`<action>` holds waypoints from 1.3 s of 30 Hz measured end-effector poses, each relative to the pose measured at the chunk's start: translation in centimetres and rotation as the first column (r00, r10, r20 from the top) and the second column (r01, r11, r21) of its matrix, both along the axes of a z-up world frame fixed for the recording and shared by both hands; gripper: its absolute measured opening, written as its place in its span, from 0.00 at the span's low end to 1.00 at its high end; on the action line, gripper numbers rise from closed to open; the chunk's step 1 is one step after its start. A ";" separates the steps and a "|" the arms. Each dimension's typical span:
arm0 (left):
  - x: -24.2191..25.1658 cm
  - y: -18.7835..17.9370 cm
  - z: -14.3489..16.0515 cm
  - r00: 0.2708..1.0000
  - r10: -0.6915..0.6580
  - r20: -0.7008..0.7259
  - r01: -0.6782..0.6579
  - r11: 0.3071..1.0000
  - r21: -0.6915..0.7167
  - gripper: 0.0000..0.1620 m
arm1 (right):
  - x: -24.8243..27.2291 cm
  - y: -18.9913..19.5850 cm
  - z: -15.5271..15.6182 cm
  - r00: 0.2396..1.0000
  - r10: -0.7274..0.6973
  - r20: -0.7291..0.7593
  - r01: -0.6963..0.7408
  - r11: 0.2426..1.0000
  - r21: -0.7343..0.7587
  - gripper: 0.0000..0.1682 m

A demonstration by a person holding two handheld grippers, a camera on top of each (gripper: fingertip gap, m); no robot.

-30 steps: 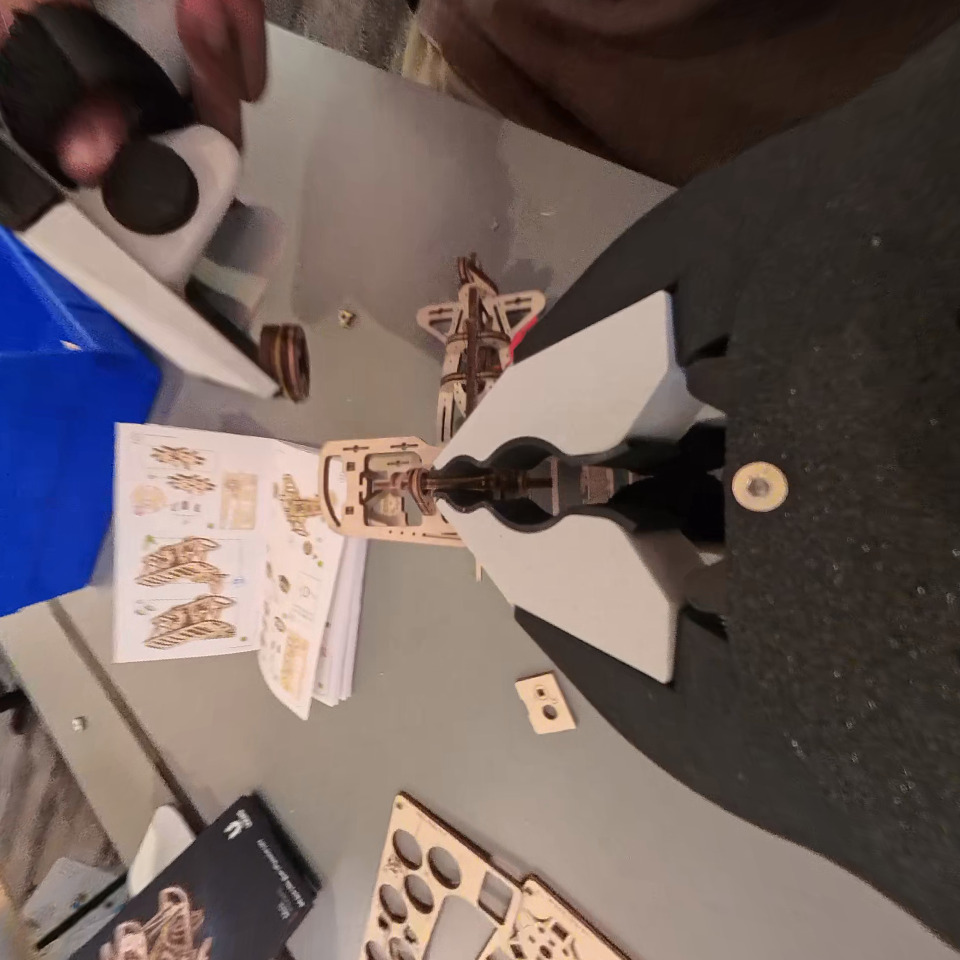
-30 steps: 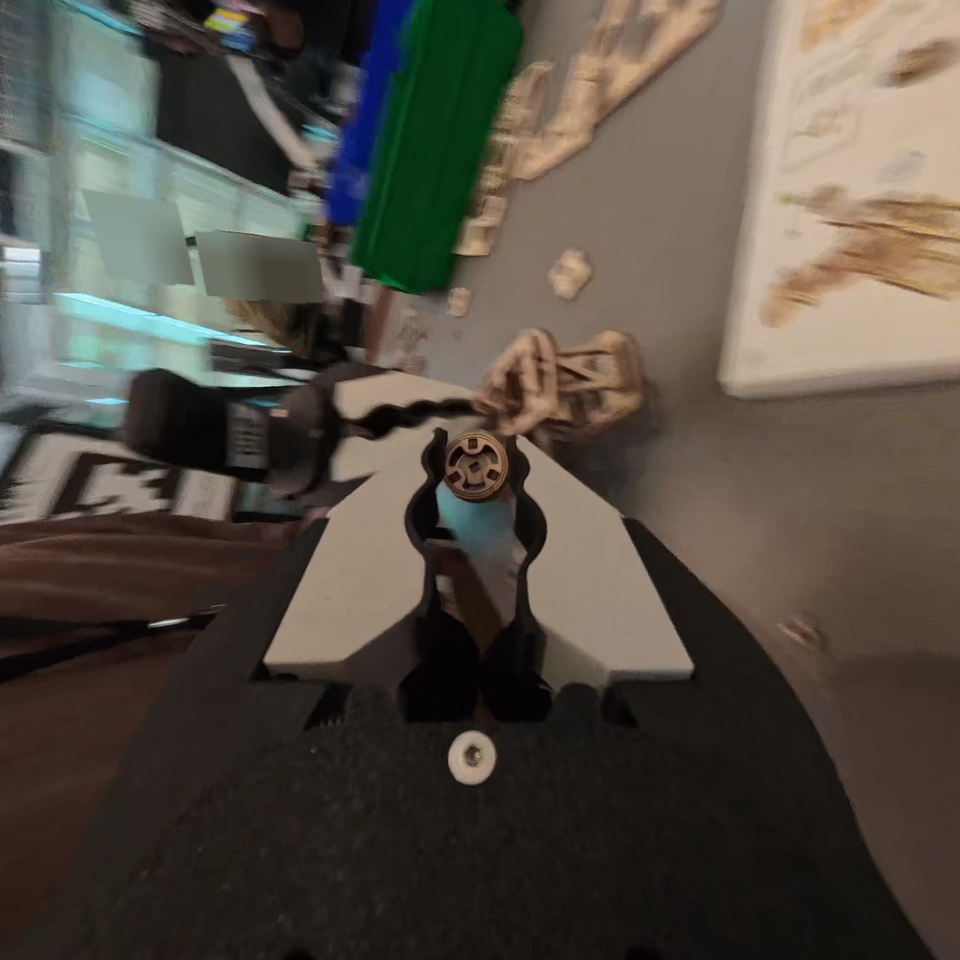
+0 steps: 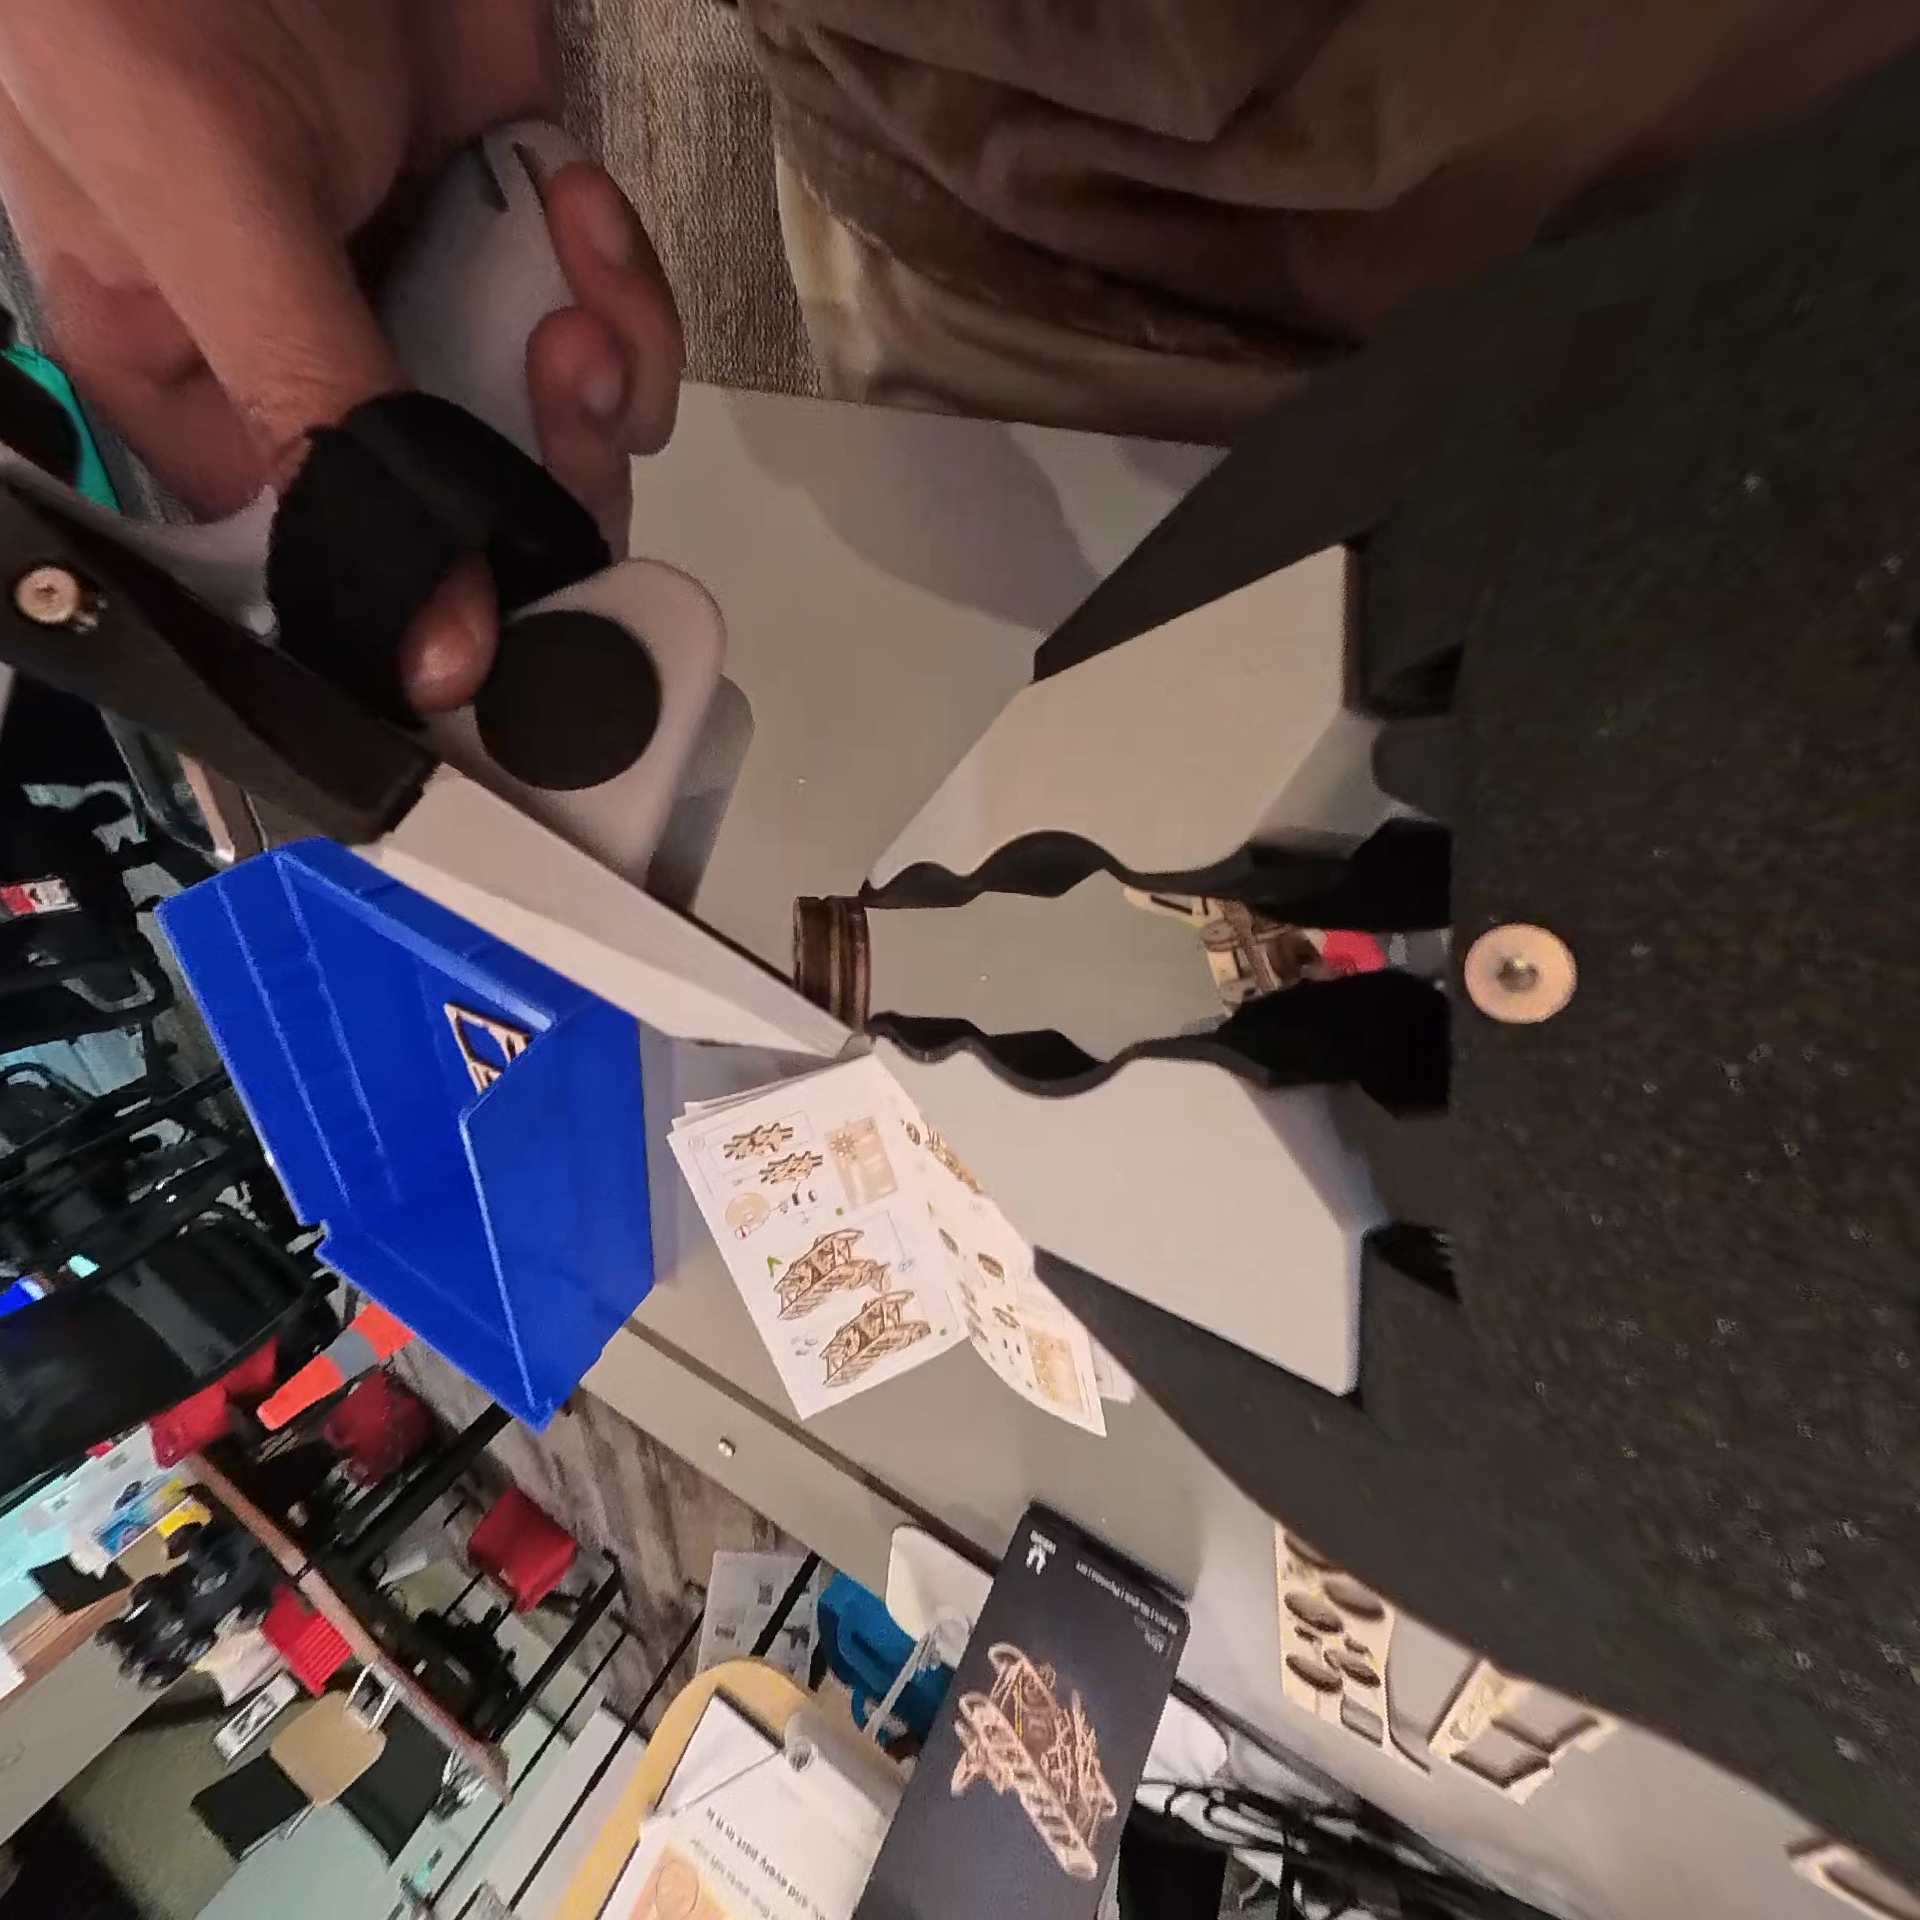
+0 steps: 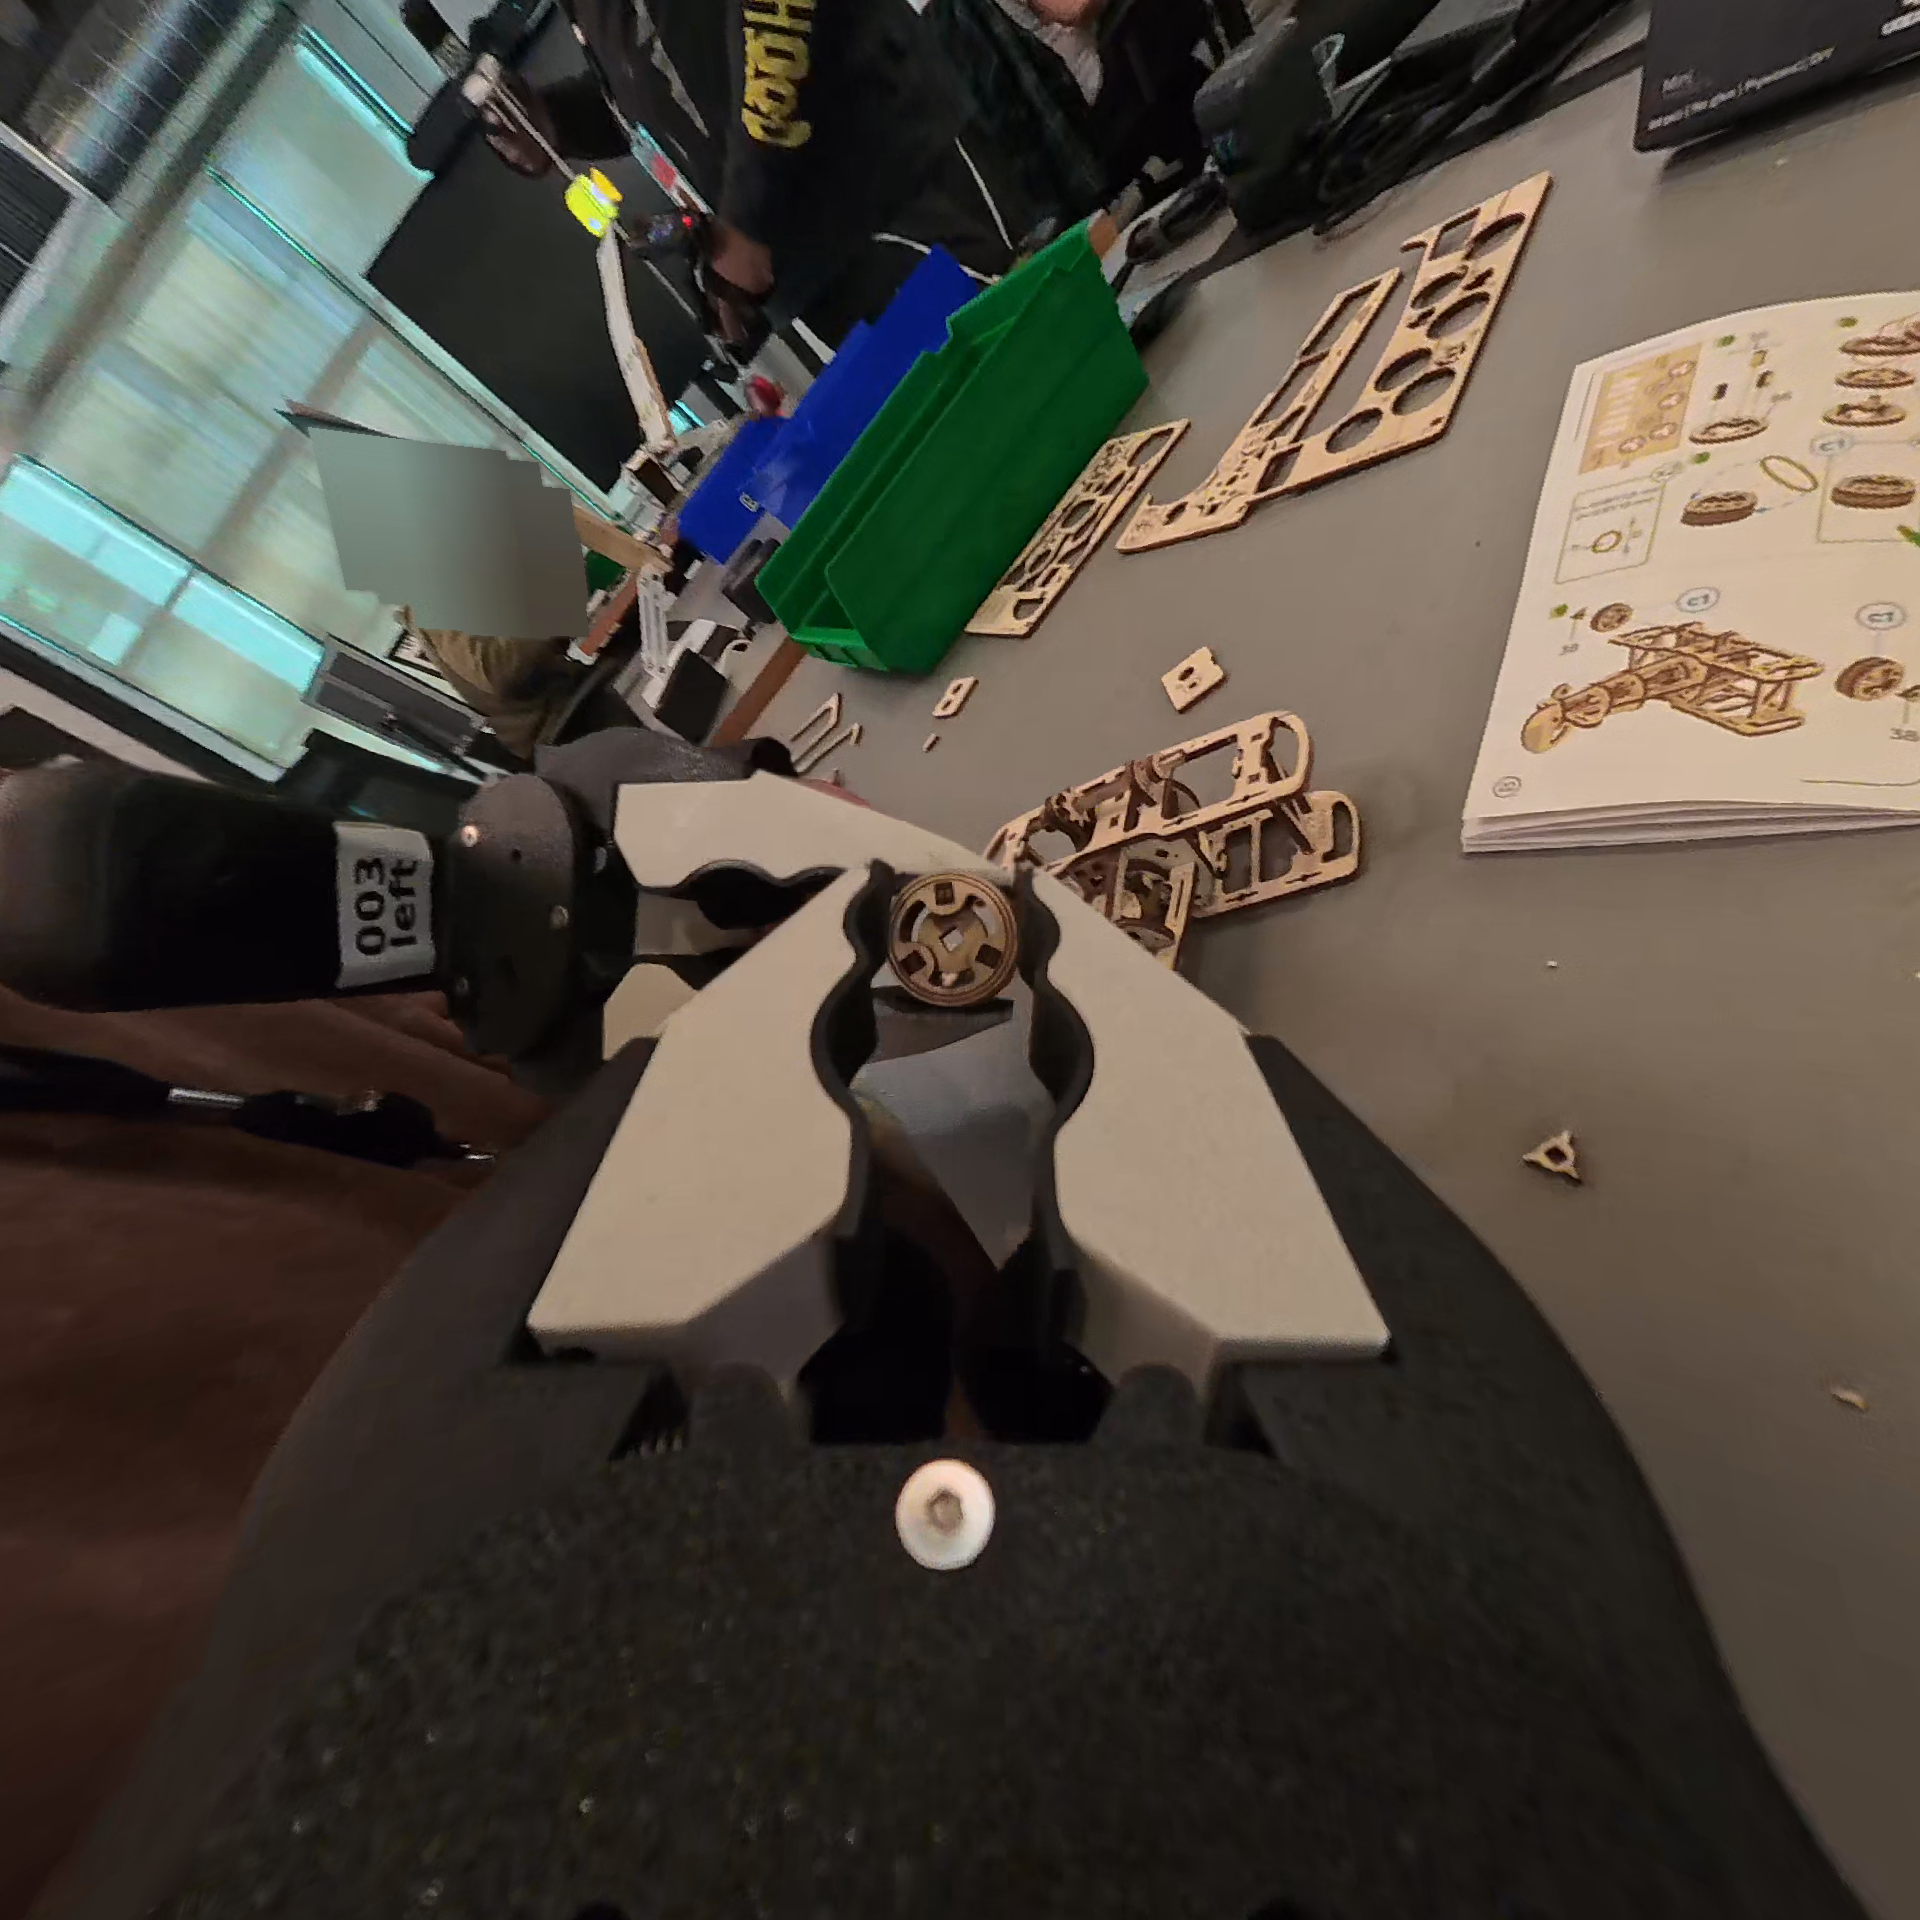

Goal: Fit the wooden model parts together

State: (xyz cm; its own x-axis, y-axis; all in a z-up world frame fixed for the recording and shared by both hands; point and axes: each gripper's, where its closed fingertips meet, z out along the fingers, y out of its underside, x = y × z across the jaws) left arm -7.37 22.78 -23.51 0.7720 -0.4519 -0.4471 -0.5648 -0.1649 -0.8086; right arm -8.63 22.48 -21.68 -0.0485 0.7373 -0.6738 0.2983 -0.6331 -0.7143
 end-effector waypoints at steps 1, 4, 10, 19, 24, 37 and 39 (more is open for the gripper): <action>0.1 -0.2 -0.1 1.000 -0.022 -0.017 0.022 1.000 -0.001 0.00 | -0.1 0.0 0.2 1.000 0.009 -0.023 -0.009 1.000 -0.018 0.16; -1.0 -0.2 0.5 1.000 0.019 0.007 -0.020 0.999 0.031 0.00 | 0.1 0.2 0.3 0.998 0.042 -0.048 -0.043 0.999 -0.023 0.14; -4.8 -1.5 -1.5 0.989 0.134 0.056 -0.125 0.983 -0.133 0.00 | 1.8 3.6 -3.1 0.988 -0.039 0.152 0.007 0.979 0.204 0.18; -14.4 -8.3 -3.4 0.794 0.547 0.267 -0.411 0.805 -0.427 0.07 | 4.7 2.4 -7.3 0.958 -0.075 0.277 -0.078 0.861 0.502 0.21; -14.0 -6.6 -4.5 0.803 0.536 0.262 -0.366 0.790 -0.492 0.16 | 1.2 2.3 -8.1 0.970 -0.002 0.242 -0.142 0.804 0.577 0.27; -12.0 -1.9 -5.2 0.900 0.404 0.162 -0.280 0.821 -0.497 0.11 | -1.0 3.9 -10.9 0.899 0.215 0.380 -0.401 0.755 0.519 0.26; -11.6 -1.4 -5.7 0.908 0.392 0.149 -0.252 0.794 -0.553 0.10 | -0.9 3.6 -11.3 0.893 0.219 0.393 -0.414 0.742 0.527 0.26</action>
